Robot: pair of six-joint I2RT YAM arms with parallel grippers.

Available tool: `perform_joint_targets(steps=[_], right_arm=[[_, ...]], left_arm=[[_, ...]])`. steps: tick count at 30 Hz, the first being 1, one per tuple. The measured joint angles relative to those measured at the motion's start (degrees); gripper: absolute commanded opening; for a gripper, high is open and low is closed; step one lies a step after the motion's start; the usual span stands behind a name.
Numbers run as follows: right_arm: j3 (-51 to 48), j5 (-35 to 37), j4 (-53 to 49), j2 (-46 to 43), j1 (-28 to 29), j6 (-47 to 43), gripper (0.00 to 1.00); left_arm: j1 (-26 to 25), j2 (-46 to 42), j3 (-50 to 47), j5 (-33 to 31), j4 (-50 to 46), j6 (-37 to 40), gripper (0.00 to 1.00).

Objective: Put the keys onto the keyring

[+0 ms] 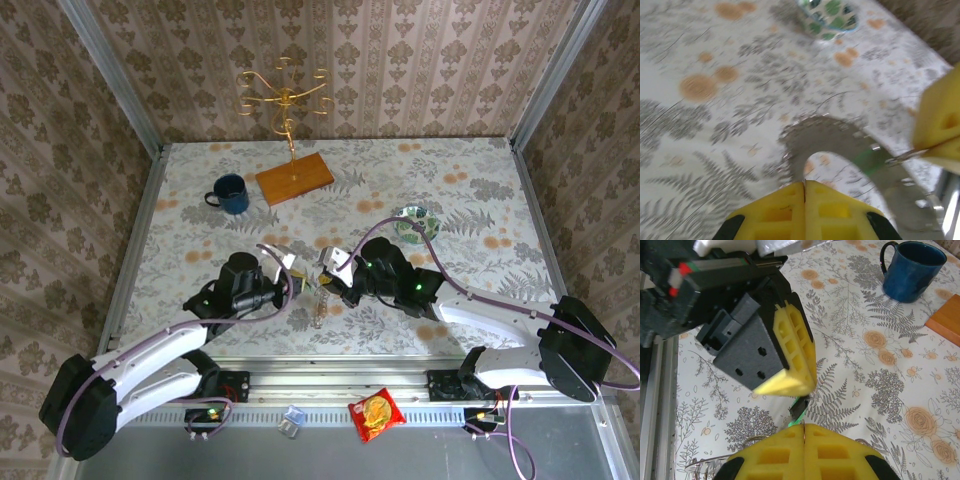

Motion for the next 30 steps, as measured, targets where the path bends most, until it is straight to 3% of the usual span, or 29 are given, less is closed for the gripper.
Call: perform_joint_targets(steps=[9, 20, 30], right_arm=[[0.3, 0.5, 0.0, 0.5, 0.0, 0.0, 0.00], [7.4, 2.8, -4.7, 6.8, -0.1, 2.9, 0.00], [18.2, 5.8, -14.1, 16.2, -3.1, 9.5, 0.00]], left_arm=[[4.1, 1.9, 5.2, -10.1, -16.0, -0.1, 0.00], [4.2, 12.2, 5.9, -10.0, -20.0, -3.4, 0.00], [4.6, 10.5, 5.9, -10.6, -20.2, -6.0, 0.00]])
